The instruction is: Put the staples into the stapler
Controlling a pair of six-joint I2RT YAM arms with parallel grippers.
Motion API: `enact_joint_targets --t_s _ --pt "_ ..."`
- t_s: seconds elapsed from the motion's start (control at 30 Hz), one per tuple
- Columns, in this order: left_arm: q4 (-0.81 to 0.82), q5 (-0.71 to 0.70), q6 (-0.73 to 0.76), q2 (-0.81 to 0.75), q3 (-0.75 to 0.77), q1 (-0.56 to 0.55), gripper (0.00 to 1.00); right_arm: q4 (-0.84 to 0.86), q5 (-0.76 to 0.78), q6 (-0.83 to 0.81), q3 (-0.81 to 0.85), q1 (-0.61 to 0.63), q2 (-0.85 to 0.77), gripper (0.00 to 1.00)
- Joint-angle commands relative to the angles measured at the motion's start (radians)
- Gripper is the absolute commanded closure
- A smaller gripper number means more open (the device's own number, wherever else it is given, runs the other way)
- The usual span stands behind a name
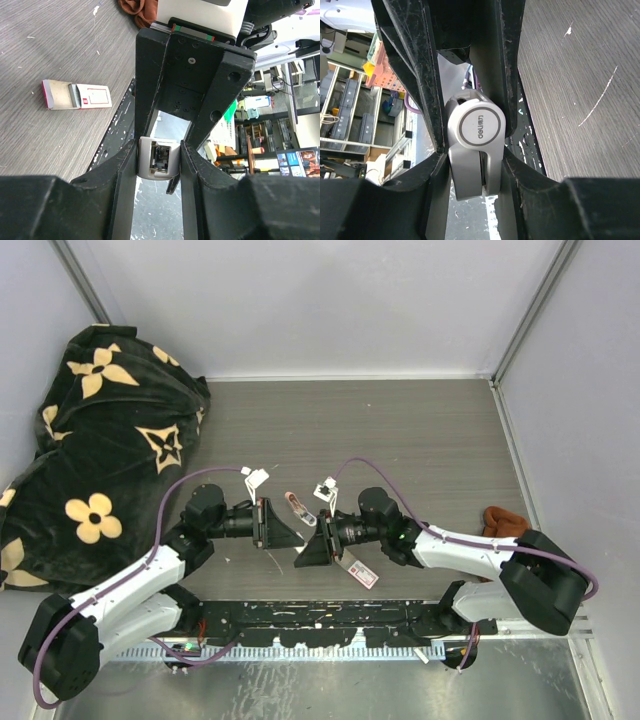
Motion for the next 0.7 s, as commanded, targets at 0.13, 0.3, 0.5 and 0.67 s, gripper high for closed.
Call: enact_joint_targets --t_s 0.13,0.3,0.5,0.67 --pt "0.046 -0.003 -0.001 -0.015 0.033 -0.011 1.0 0.043 0.05 -0.028 0.022 0.002 -0.026 0.25" --pt "0.046 -0.009 0.001 -0.015 0.035 -0.011 1.0 0.029 0.066 -0.036 0.02 0.0 -0.035 0.15" --pt "0.002 -0.042 0.029 -0.022 0.035 -0.012 1.0 0.012 0.096 -0.036 -0.003 -0.022 -0.076 0.16" --pt "-0.032 -0.088 0.047 -0.033 0.038 -0.011 1.0 0.01 0.111 -0.026 -0.045 -0.068 -0.145 0.23"
